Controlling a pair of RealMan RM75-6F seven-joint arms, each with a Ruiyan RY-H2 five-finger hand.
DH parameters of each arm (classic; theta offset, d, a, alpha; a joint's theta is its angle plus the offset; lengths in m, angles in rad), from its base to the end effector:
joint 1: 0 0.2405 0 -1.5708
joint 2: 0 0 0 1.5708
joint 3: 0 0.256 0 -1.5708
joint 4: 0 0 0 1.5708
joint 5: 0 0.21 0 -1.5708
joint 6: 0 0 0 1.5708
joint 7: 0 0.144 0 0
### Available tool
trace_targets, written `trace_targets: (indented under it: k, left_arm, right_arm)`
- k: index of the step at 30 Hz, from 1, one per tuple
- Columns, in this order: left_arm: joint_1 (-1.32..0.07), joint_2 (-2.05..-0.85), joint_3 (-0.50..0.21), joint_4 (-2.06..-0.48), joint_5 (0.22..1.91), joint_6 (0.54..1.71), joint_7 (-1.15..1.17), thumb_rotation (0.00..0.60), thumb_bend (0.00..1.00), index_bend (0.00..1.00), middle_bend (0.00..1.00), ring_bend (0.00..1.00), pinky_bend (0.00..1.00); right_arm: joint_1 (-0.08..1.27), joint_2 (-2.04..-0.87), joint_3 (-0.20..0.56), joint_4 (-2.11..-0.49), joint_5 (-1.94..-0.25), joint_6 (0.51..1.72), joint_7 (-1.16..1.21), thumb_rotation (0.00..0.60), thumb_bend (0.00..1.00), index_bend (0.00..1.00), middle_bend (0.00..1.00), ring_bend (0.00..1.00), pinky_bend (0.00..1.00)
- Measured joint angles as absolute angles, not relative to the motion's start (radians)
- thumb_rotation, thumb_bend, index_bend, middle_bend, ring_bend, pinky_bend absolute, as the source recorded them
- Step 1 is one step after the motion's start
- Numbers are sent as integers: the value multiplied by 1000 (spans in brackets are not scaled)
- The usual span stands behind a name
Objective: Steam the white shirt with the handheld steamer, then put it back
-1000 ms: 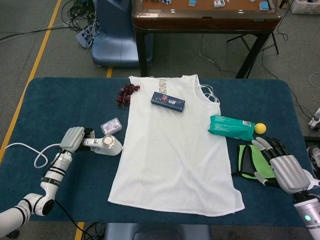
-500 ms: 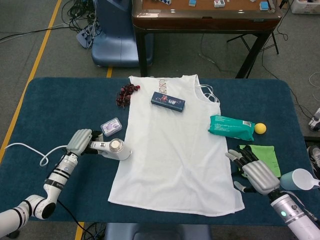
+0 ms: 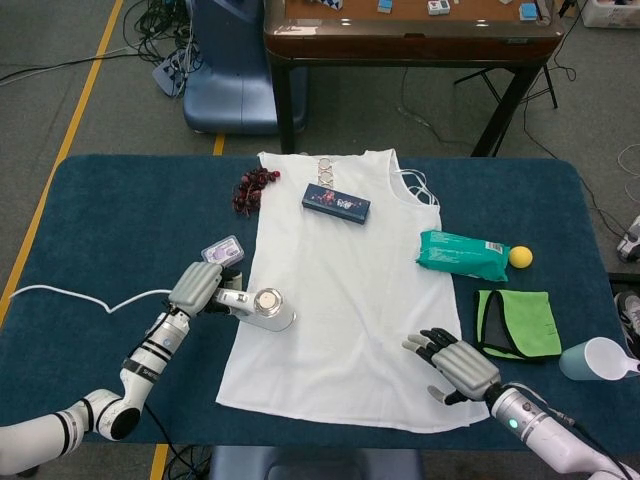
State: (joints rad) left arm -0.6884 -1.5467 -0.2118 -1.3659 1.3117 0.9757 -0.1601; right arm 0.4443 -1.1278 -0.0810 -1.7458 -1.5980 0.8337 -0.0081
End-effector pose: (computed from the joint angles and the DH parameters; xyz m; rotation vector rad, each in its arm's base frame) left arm -0.1622 0.3552 0.0009 -1.7270 -1.2157 -1.2325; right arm -0.2474 -0.2084 0.0467 2.1540 -1.1760 0.6429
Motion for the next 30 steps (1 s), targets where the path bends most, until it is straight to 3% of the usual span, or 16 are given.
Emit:
trace_targets:
  k: [14,30]
  left_arm:
    - [-757,-1644,-240,-1298,1235,908,-109,600,246,881,829,687,719]
    - [-784,-1744,-213,-1200,1252,907,-77,600,246,880,828,686,719]
  right_arm:
    - [469,-1189,-108,-1681,-1564,795,16,600,414,1,88,0,0]
    - [479,-1215,-142,-1654,-1567,801,23,600,414,1,88,0,0]
